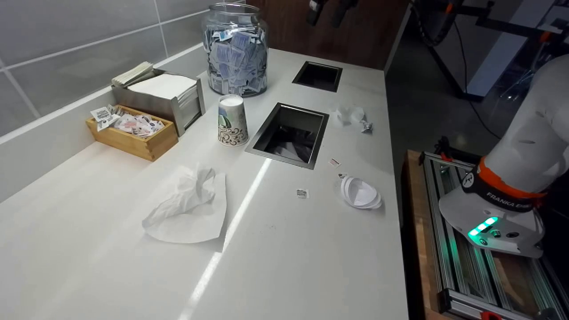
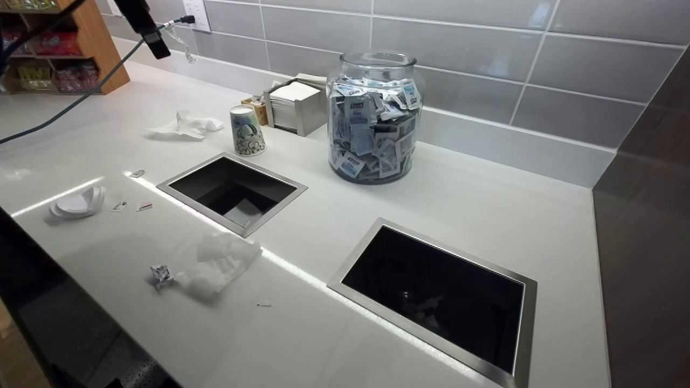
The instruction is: Squeeze the paper cup three times, pick up the paper cup and put it in the left bin
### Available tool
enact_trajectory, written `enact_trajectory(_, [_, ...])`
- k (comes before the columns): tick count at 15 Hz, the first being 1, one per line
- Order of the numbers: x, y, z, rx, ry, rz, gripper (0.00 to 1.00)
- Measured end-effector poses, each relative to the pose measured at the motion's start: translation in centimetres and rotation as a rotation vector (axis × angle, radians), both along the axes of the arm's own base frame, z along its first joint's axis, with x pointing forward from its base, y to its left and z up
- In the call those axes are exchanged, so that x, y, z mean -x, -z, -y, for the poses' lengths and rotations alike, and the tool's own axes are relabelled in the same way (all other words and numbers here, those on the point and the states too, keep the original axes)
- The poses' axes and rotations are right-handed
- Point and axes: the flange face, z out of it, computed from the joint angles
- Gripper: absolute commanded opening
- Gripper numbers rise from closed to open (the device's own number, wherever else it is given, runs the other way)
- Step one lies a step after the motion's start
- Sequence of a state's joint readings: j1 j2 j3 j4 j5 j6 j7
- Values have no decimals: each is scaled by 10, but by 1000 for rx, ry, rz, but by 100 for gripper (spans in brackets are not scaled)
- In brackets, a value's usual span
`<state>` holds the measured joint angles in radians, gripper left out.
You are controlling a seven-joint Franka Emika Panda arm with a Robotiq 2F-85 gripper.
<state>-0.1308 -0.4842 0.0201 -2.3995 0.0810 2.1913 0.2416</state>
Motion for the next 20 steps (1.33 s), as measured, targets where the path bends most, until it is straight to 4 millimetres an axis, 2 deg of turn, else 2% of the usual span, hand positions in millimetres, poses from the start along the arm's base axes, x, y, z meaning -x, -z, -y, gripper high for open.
enact_trajectory(5, [-46,30,19,-82,143,-151,100])
enact_trajectory(12, [-101,67,48,-267,313,-311,100])
enact_trajectory(15, [-111,73,51,-282,324,-320,100])
enact_trajectory(20, [-113,72,52,-286,333,-319,100])
